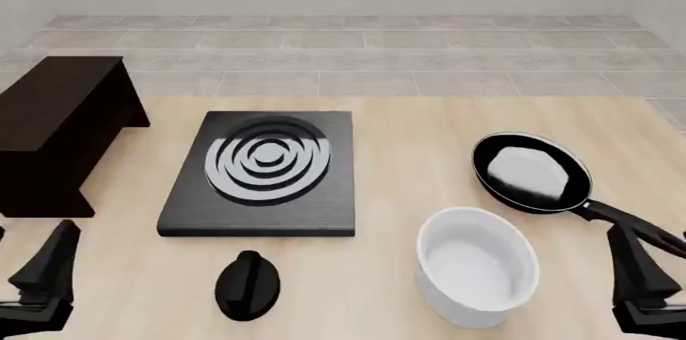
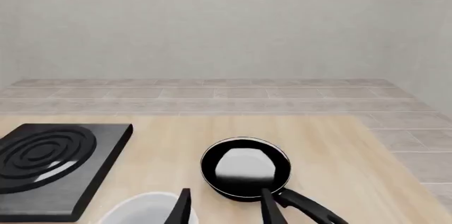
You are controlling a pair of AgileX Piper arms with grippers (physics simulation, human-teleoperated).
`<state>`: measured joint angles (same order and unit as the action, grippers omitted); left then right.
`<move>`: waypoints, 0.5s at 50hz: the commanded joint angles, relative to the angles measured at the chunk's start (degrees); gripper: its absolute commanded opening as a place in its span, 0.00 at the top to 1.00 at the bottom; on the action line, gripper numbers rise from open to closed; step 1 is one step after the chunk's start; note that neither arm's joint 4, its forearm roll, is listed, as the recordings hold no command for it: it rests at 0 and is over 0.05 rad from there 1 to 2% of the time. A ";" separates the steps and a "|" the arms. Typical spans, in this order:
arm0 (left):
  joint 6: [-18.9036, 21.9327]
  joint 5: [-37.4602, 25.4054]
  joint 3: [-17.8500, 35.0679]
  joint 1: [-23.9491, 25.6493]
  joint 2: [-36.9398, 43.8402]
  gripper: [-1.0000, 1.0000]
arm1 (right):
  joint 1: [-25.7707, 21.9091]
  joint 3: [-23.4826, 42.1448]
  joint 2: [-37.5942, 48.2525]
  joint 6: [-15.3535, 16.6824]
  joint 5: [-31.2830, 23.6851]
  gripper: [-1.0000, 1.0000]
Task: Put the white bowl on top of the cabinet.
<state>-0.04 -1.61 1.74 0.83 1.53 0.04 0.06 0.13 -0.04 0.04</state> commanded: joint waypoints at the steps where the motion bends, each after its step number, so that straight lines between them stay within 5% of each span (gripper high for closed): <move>1: -0.82 0.54 0.03 0.02 -1.26 0.00 | 0.24 0.21 0.28 -0.19 0.14 0.00; 25: -3.82 -13.74 16.75 4.18 -1.39 0.00 | 0.36 0.07 0.02 -0.78 -0.28 0.00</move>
<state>-3.25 -9.73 12.22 2.51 0.21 0.35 0.30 0.20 -0.65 -0.24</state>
